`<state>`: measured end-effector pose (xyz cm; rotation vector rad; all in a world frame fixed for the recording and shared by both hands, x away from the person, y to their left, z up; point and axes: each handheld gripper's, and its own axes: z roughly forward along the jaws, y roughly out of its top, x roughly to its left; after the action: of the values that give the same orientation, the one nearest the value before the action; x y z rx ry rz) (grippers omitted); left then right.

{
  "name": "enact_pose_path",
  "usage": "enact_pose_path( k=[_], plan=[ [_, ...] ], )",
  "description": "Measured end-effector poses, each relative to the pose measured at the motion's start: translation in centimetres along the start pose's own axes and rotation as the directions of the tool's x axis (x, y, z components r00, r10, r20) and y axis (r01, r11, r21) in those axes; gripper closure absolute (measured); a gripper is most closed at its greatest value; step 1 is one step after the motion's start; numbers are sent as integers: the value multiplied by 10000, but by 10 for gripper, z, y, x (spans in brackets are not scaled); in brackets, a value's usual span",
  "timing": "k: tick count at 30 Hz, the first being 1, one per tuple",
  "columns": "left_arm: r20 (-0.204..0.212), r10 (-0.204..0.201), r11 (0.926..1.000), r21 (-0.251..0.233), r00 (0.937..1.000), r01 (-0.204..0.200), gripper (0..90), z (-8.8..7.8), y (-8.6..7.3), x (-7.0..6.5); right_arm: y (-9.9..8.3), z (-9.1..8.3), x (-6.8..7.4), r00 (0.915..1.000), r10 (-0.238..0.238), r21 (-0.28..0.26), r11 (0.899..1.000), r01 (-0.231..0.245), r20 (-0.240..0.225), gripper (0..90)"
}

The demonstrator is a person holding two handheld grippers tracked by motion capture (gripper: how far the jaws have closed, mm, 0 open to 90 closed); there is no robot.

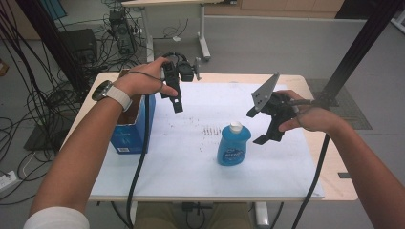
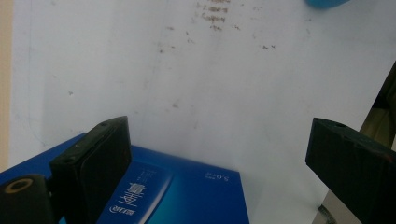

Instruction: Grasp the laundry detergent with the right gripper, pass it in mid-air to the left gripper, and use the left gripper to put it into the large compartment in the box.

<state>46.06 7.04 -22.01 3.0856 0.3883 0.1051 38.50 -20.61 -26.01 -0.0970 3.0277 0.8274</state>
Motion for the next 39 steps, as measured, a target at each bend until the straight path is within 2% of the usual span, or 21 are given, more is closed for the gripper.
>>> enact_pose_path(
  k=[6, 8, 20, 26, 28, 39],
  plan=[
    [-6, -18, 10000, -36, 10000, 18, 74, 0, 0, 0, -6, 7, -3, 9999, 147, -55, 9999, -147, -70, 62],
    [-7, -16, 10000, -19, 10000, 16, 74, 1, 0, 0, -8, 9, -5, 9998, 159, -326, 9993, -164, -143, 62],
    [-38, -57, 10000, -36, 10000, 56, 74, 1, 0, -1, -14, 18, -7, 9993, 211, -485, 9986, -226, -296, 49],
    [2, -103, 9999, -29, 9999, 103, 76, 2, -1, -1, -15, 20, -8, 9991, 145, -605, 9980, -169, -398, 48],
    [18, -130, 9999, -14, 9999, 131, 76, 4, -2, -1, -17, 23, -9, 9990, -44, -634, 9980, 16, -449, 48],
    [80, -177, 9998, -1, 9998, 177, 77, 6, -2, -1, -17, 25, -11, 9989, 26, -646, 9979, -56, -462, 45]
  ],
)
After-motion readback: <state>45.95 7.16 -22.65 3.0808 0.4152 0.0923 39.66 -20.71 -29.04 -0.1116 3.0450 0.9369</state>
